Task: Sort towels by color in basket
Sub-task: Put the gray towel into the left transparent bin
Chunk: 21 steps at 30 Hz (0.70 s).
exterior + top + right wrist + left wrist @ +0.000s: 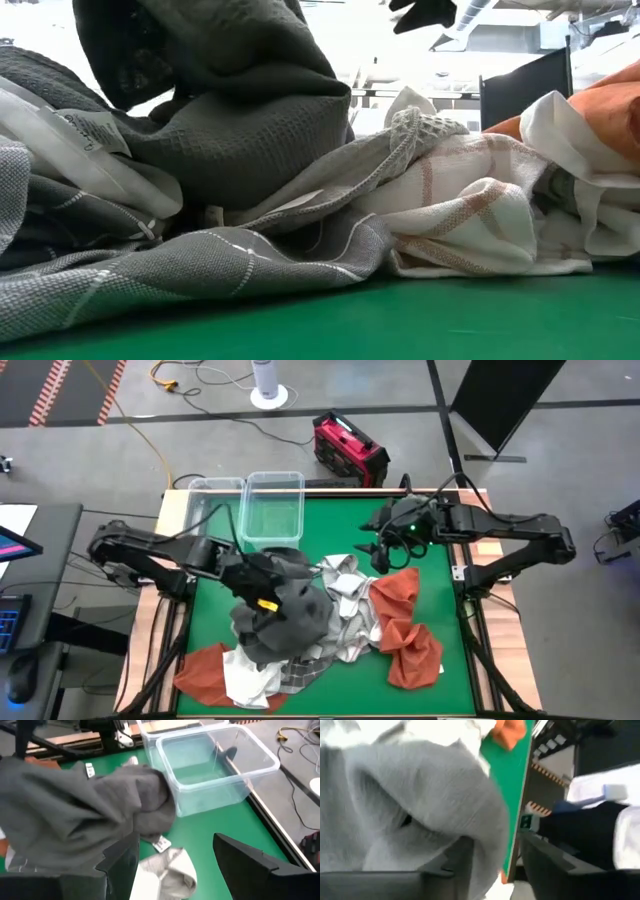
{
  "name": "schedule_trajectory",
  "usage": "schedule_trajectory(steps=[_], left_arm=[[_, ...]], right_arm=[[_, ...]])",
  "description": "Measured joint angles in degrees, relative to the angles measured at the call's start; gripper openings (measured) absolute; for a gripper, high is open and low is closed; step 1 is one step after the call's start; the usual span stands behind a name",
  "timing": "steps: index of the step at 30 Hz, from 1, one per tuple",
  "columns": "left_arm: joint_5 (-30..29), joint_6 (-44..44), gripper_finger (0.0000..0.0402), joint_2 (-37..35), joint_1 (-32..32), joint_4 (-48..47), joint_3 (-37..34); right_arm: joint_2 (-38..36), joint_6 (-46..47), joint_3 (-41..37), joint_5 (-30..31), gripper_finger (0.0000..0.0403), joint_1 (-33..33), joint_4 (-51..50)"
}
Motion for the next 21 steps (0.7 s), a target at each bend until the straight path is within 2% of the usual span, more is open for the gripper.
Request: schedule_trajectory(steps=[3, 6, 11, 14, 18, 21], left_arm=[[-3.08, -0.16, 0.0201, -0.13, 0.25, -0.85, 3.18], [-9.07, 0.25, 0.0226, 0.0, 0.27, -1.36, 5.83], [-20.37, 3.42, 0.0237, 1.37, 0.74, -2.21, 6.17], [-18.7, 6.07, 0.0237, 4.56, 1.34, -1.0, 6.17], [-10.71, 7.65, 0.0233, 10.04, 1.83, -1.39, 6.17], [-7.51, 6.62, 0.0216, 13.42, 1.87, -3.6, 6.05]], right_arm=[[-0.55, -0.02, -0.01, -0.1, 0.028, 0.0, -1.17], [-1.07, -0.31, -0.02, -0.1, 0.028, 0.0, -1.41], [-1.9, -1.16, -0.02, -0.11, 0.028, 0.0, -1.37], [-2.1, -1.95, -0.02, -0.15, 0.028, 0.0, -1.63], [-2.13, -3.23, -0.02, -0.25, 0.028, 0.0, -1.85], [-2.13, -3.63, -0.02, -0.32, 0.028, 0.17, -2.06]])
